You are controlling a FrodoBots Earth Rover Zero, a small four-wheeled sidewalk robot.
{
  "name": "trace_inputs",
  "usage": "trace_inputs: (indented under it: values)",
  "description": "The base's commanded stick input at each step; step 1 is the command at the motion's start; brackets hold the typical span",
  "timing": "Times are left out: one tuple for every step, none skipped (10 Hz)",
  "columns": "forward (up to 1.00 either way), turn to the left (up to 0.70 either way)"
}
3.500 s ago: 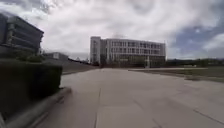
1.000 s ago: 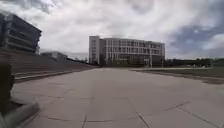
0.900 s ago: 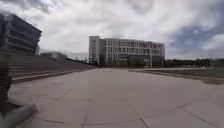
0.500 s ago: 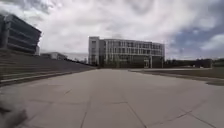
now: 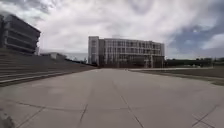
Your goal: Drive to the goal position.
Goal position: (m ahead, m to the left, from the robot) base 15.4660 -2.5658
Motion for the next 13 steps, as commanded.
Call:
trace_inputs:
  values:
    - [0.53, 0.54]
    - [0.53, 0.54]
    - [0.53, 0.54]
    - [0.53, 0.54]
    - [0.53, 0.54]
    - [0.53, 0.54]
    - [0.53, 0.54]
    - [0.53, 0.54]
    - [0.53, 0.54]
    - [0.53, 0.49]
    - [0.53, 0.26]
    - [0.53, 0.03]
    - [0.54, 0.01]
